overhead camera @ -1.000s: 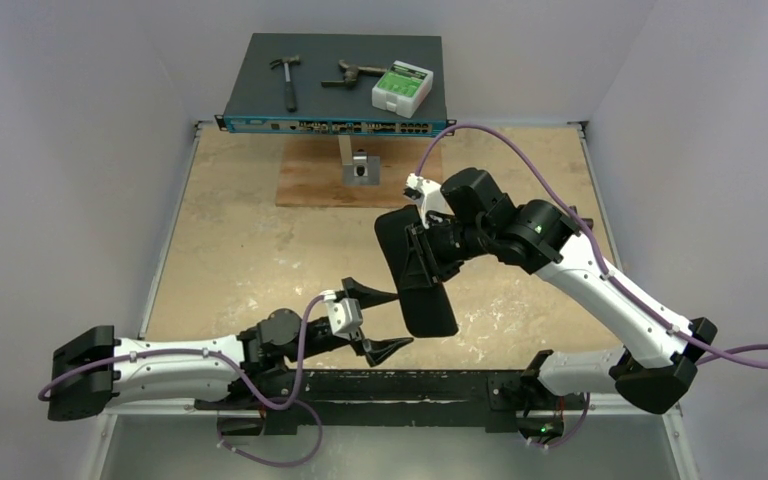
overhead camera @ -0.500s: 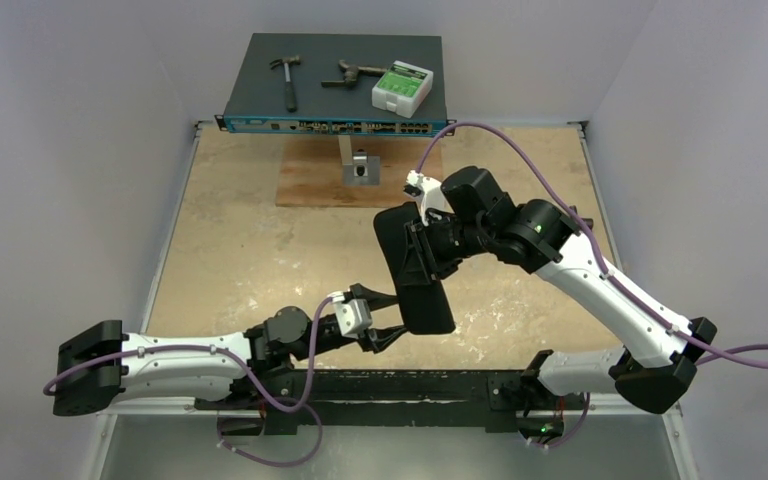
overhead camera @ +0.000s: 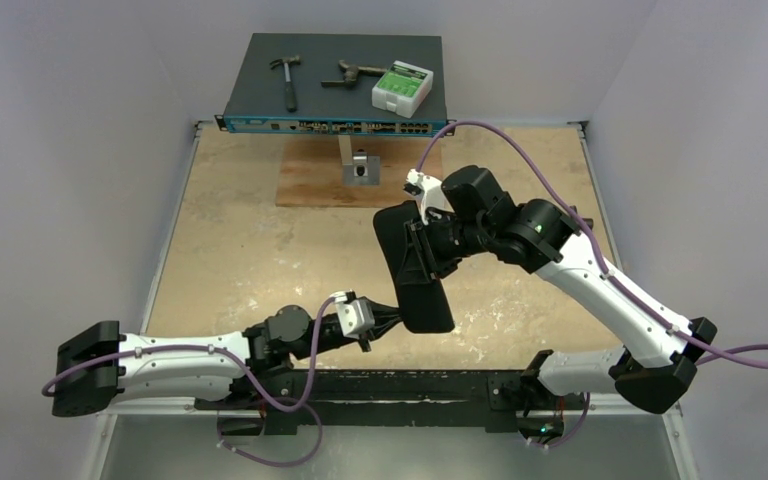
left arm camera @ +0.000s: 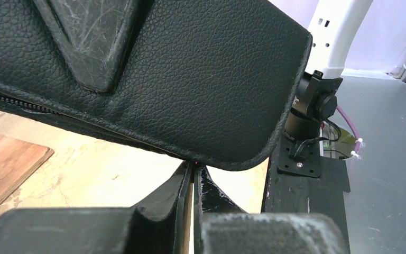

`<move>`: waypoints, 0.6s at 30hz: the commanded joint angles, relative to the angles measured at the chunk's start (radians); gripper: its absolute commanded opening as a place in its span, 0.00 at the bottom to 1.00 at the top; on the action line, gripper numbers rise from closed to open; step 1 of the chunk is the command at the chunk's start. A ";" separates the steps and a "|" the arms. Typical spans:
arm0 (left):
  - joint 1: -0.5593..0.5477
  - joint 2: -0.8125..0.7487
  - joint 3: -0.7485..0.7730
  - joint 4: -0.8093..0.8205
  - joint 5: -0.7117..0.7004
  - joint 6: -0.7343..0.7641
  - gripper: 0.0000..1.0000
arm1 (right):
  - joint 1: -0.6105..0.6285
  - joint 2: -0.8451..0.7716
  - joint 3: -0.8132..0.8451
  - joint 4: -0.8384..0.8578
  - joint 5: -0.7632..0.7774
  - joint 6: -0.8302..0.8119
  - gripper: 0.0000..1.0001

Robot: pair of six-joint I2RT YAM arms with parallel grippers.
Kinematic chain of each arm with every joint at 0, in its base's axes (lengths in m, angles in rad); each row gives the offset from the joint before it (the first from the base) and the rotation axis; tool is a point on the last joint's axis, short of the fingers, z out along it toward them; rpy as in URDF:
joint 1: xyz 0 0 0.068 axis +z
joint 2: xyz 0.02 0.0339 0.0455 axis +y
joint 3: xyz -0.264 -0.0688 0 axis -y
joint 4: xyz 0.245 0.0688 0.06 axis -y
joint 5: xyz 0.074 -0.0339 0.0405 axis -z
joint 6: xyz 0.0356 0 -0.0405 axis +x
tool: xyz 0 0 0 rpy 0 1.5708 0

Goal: Sort the hair-cutting tools
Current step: Zip the hairdressing tool bag.

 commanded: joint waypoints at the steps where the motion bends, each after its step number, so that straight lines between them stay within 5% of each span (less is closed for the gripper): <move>1: -0.001 -0.030 0.049 0.021 -0.010 0.024 0.00 | 0.007 -0.015 0.058 0.016 -0.028 0.003 0.00; 18: -0.001 -0.130 0.028 -0.016 -0.232 0.114 0.00 | 0.012 -0.036 -0.011 0.021 -0.042 -0.016 0.00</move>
